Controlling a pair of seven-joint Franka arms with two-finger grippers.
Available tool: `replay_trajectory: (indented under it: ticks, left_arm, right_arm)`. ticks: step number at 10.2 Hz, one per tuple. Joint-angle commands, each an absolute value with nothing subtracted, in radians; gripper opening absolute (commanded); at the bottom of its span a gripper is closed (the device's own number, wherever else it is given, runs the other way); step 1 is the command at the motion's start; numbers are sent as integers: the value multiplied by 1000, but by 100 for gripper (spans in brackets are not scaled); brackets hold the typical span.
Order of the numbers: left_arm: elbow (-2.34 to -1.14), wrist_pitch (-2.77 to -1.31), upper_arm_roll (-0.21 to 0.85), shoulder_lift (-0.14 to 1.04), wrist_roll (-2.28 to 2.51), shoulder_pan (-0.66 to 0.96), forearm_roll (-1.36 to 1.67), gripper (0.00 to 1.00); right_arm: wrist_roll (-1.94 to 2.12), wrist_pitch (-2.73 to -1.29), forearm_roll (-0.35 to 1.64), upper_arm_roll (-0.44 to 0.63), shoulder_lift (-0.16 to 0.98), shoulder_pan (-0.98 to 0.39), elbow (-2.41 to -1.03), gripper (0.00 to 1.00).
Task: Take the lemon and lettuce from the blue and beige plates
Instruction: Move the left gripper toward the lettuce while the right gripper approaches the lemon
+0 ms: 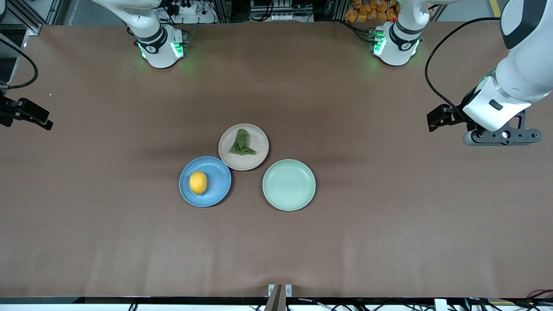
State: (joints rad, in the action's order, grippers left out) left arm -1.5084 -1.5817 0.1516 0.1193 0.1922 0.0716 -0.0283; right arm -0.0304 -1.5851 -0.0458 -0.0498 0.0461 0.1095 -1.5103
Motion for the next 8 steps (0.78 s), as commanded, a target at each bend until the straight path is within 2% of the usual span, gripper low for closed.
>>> replay_trajectory:
  ticks: [1, 5, 8]
  left_arm:
    - [-1500, -1594, 149, 136, 184, 94, -23, 100]
    - [-1513, -1708, 152, 257, 253, 171, -21, 100]
    - [-1509, -1793, 152, 348, 469, 274, -20, 100]
  right_arm:
    - [-43, -1577, -43, -61, 54, 129, -1506, 100]
    - [-32, -1572, -43, -63, 84, 155, -1525, 100]
    - [-41, -1490, -43, -64, 116, 147, -1525, 100]
